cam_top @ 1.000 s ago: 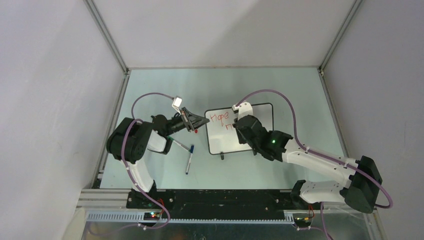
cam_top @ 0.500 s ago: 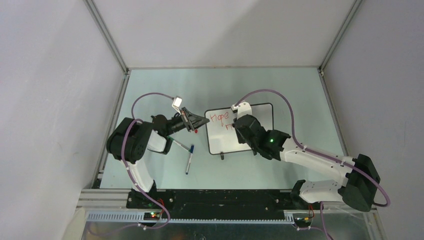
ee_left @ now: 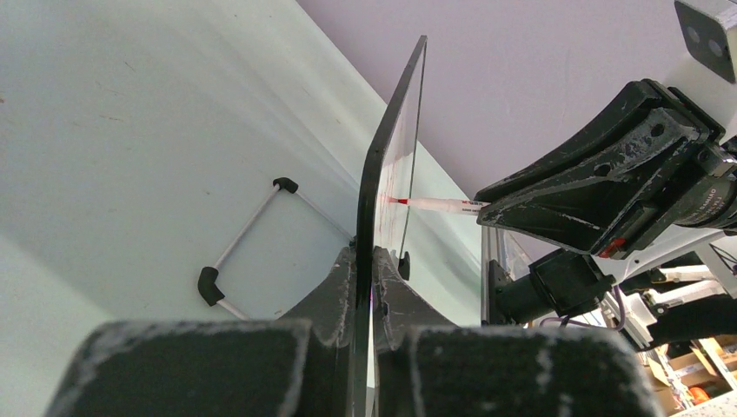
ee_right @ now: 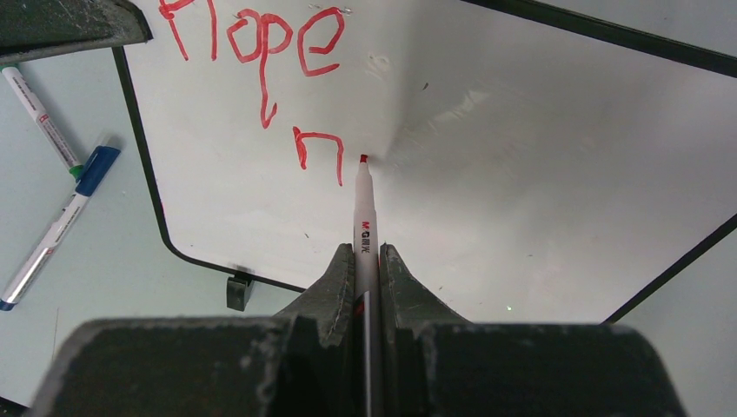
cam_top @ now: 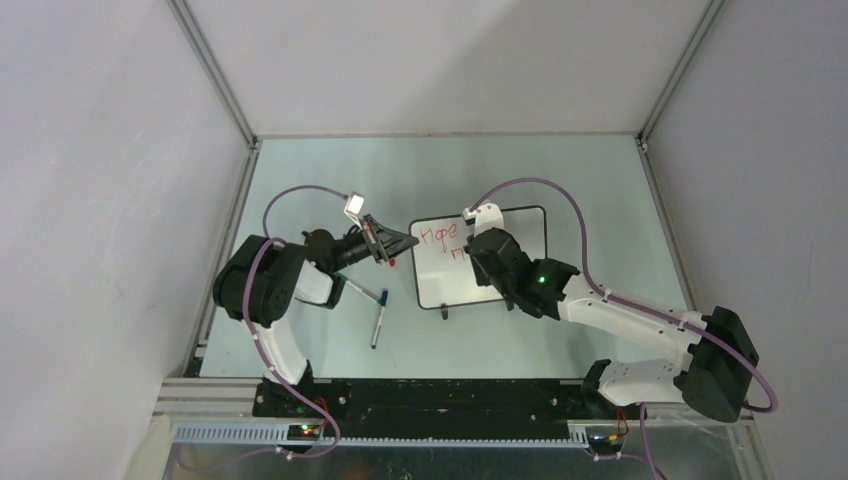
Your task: Write a sentence on the whiteboard
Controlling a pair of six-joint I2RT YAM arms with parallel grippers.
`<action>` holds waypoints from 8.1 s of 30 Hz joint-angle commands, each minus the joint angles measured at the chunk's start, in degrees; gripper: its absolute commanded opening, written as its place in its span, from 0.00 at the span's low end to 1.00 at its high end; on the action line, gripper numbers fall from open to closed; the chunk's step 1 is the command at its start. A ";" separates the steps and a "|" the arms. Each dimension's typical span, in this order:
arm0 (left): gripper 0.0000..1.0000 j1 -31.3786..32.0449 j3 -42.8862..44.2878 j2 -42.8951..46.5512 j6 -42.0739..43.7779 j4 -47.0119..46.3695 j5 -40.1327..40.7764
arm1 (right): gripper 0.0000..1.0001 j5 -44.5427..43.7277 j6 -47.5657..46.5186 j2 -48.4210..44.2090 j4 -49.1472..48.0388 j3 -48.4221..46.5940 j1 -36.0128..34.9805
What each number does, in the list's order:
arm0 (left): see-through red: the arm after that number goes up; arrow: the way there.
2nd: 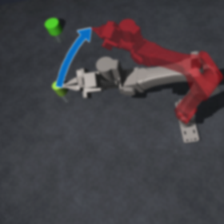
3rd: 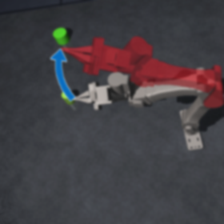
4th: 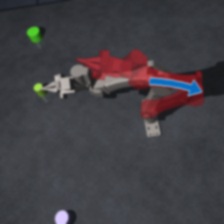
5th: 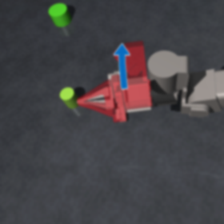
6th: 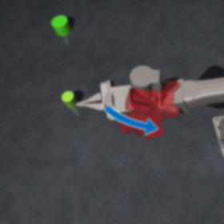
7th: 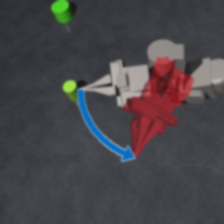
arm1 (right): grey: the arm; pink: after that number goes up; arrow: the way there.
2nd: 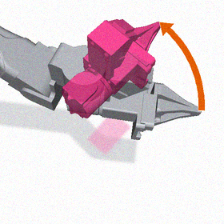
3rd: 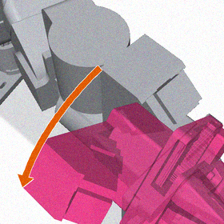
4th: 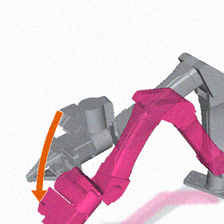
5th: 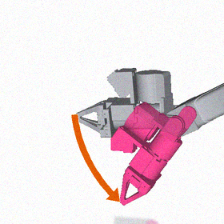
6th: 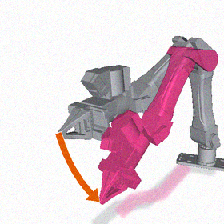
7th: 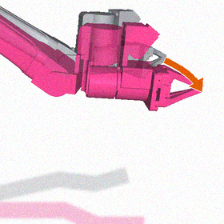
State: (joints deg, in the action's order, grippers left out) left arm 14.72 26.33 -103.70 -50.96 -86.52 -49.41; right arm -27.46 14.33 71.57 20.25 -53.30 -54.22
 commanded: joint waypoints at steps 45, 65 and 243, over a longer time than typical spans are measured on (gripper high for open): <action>0.00 1.01 -0.58 1.05 2.00 -1.37 -1.67 | 0.00 0.44 0.54 0.96 -1.00 -3.70 3.07; 0.00 1.02 -0.59 1.07 2.00 -1.37 -1.73 | 0.00 2.78 0.97 1.45 0.90 -3.74 2.41; 0.00 1.08 -0.49 0.93 1.92 -1.37 -1.56 | 0.00 0.53 2.21 -5.53 6.86 -3.31 3.83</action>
State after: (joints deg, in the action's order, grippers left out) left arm 14.83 26.33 -103.70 -50.96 -86.52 -49.52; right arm -25.78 15.88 68.34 26.35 -56.07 -50.17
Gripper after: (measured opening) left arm 0.075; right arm 0.122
